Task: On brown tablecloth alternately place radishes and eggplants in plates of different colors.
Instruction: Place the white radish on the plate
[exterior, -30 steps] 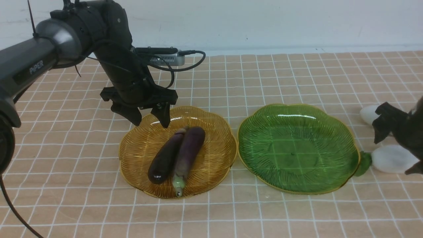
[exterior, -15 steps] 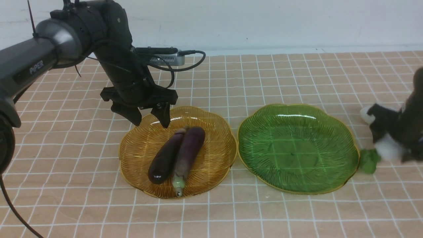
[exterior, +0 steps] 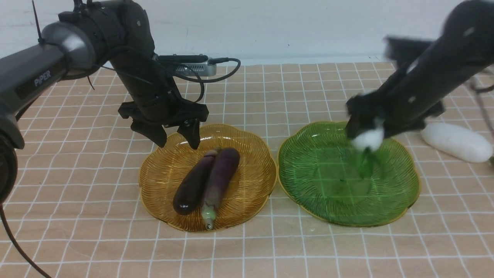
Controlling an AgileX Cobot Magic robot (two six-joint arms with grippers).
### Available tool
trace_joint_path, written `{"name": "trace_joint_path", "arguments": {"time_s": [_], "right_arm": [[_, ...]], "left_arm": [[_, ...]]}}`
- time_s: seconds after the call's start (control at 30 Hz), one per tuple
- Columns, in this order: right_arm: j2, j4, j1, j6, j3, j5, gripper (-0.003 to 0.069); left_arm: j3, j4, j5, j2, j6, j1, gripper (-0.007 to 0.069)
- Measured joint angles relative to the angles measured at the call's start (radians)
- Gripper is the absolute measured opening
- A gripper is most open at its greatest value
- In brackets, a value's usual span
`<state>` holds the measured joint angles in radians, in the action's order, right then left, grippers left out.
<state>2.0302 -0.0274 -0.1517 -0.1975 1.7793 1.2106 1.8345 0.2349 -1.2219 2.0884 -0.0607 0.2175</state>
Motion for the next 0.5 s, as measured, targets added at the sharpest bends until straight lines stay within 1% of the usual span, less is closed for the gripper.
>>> {"name": "trace_joint_path", "arguments": {"time_s": [0.03, 0.1, 0.17, 0.3, 0.37, 0.43, 0.5], "right_arm": [[0.012, 0.015, -0.003, -0.007, 0.000, -0.001, 0.0069], [0.035, 0.046, -0.003, -0.023, 0.000, -0.004, 0.0143], [0.053, 0.065, 0.004, -0.038, 0.000, -0.016, 0.0275], [0.088, 0.047, 0.008, -0.055, 0.001, -0.054, 0.0584], [0.111, 0.049, 0.008, -0.087, 0.001, -0.058, 0.0657], [0.140, 0.054, 0.009, -0.149, 0.001, -0.057, 0.0682], [0.162, 0.040, 0.009, -0.204, 0.005, -0.074, 0.0689]], "left_arm": [[0.000, 0.000, 0.000, 0.000, 0.000, 0.000, 0.0521], [0.000, 0.000, 0.000, 0.000, 0.000, 0.000, 0.0521], [0.000, 0.000, -0.001, 0.000, 0.000, 0.000, 0.0521], [0.000, 0.000, -0.001, 0.000, 0.000, 0.000, 0.0521], [0.000, 0.000, -0.001, 0.000, 0.000, 0.000, 0.0521], [0.000, 0.000, -0.001, 0.000, 0.002, 0.000, 0.0521], [0.000, 0.001, -0.001, 0.000, 0.004, 0.000, 0.0521]]}}
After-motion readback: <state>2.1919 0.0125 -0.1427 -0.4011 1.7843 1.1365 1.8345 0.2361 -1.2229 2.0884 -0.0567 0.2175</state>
